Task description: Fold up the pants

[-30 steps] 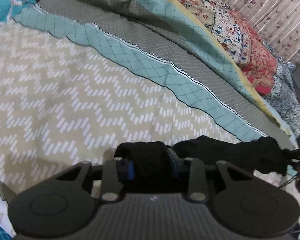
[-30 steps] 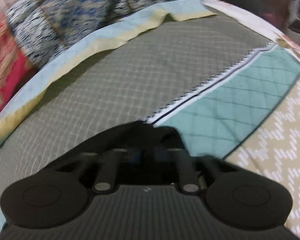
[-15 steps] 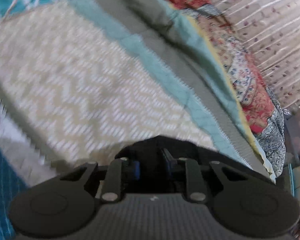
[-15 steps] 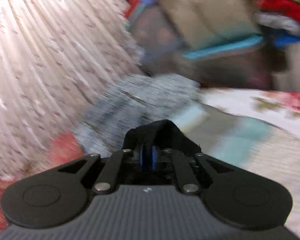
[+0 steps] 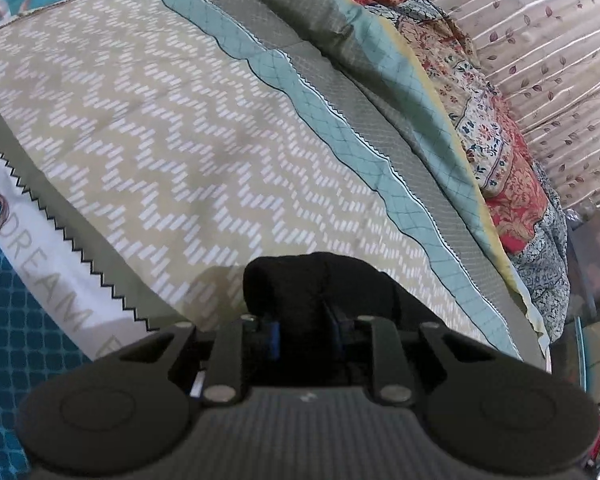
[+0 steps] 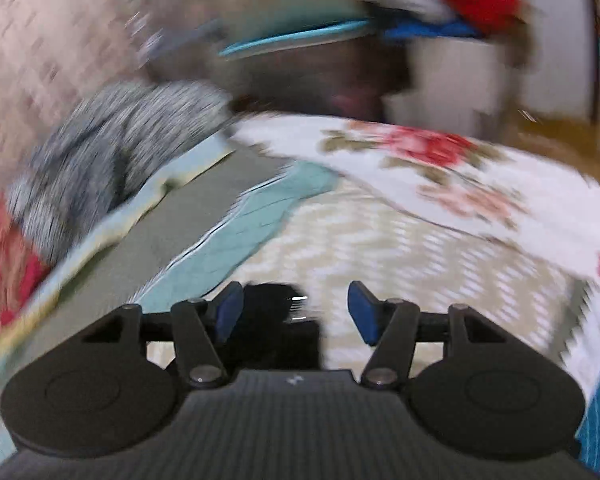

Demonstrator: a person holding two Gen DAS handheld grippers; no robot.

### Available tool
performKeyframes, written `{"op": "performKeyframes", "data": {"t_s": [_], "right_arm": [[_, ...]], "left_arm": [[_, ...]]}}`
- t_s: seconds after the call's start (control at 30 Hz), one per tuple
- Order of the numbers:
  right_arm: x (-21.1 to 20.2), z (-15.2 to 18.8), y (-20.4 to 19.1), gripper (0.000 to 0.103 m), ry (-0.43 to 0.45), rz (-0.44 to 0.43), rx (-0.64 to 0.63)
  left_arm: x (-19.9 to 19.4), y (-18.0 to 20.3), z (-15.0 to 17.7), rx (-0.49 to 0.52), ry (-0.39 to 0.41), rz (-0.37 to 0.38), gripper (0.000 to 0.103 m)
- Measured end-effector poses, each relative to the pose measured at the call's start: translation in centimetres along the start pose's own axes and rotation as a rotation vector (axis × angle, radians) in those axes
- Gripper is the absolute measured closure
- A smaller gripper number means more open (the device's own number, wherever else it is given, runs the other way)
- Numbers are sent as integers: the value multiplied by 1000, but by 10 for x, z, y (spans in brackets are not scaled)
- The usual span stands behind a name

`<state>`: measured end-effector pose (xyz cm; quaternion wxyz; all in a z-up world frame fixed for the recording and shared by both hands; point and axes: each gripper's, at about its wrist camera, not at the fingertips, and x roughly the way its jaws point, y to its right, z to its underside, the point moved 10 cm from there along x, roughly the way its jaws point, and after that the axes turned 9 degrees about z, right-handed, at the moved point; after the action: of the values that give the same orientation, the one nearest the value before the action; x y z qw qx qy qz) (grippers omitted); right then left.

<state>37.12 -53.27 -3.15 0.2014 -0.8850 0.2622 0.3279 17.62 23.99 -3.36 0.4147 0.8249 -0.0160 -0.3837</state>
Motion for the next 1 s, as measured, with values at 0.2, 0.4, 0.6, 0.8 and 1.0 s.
{"op": "performKeyframes", "data": {"t_s": [0.2, 0.4, 0.6, 0.8, 1.0], "right_arm": [[62, 30, -39, 50, -153, 99, -77], [31, -13, -53, 92, -10, -64, 61], [-37, -30, 9, 91, 115, -286, 223], [-6, 38, 120, 80, -87, 212, 191], [-23, 12, 48, 69, -26, 57, 92]], "left_arm": [[2, -5, 1, -15, -12, -9, 83], [-2, 0, -3, 0, -5, -13, 83], [2, -6, 1, -24, -7, -3, 83], [2, -9, 3, -37, -19, 5, 83], [2, -5, 2, -18, -16, -7, 82]]}}
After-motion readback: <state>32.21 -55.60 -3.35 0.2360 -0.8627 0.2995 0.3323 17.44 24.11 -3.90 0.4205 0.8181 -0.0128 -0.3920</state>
